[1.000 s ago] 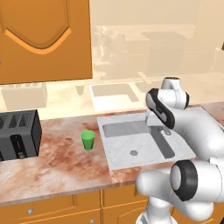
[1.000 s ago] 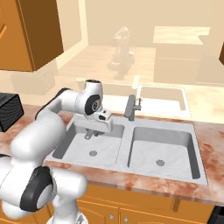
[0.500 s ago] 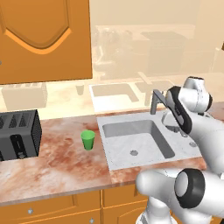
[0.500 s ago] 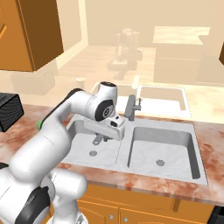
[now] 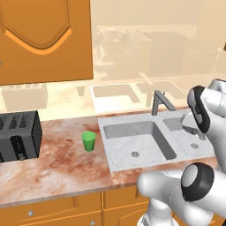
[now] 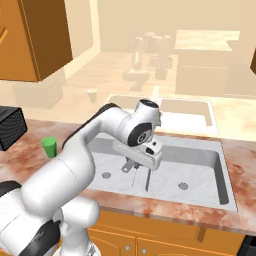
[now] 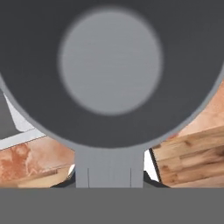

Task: Move any existing items from the left basin to the right basin for drying. Then move the cup from the counter to the left basin of the sink for washing.

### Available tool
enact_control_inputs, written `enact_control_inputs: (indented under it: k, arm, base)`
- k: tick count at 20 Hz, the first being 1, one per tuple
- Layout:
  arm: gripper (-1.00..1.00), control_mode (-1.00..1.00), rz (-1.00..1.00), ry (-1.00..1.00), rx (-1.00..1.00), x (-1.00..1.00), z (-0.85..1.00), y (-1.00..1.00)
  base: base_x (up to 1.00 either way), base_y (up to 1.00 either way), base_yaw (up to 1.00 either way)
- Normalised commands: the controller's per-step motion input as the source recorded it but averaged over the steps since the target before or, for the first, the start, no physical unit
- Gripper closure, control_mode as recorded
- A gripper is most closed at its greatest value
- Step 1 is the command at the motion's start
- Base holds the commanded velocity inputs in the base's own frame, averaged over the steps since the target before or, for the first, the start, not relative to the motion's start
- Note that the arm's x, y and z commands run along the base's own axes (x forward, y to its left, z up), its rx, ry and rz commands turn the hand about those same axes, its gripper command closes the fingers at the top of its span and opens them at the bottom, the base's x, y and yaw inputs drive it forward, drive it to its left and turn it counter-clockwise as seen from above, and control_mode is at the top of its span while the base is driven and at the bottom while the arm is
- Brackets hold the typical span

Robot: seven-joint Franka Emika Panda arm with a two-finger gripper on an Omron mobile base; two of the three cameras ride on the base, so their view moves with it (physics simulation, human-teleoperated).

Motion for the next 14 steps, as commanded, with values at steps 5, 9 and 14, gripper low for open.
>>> enact_control_inputs:
  k: [5, 9, 14]
  arm:
    - [1.00, -1.00, -0.06, 0.01, 0.03, 0.03, 0.00, -0.49]
    - [1.00, -1.00, -0.04, 0.00, 0.00, 0.23, -0.13, -0.41]
    - [1.00, -1.00, -0.02, 0.00, 0.01, 0.29, -0.33, -0.35]
  base:
    - [0.00, 0.00, 0.00]
    - [0.00, 0.00, 0.00]
    - [0.00, 0.00, 0.00]
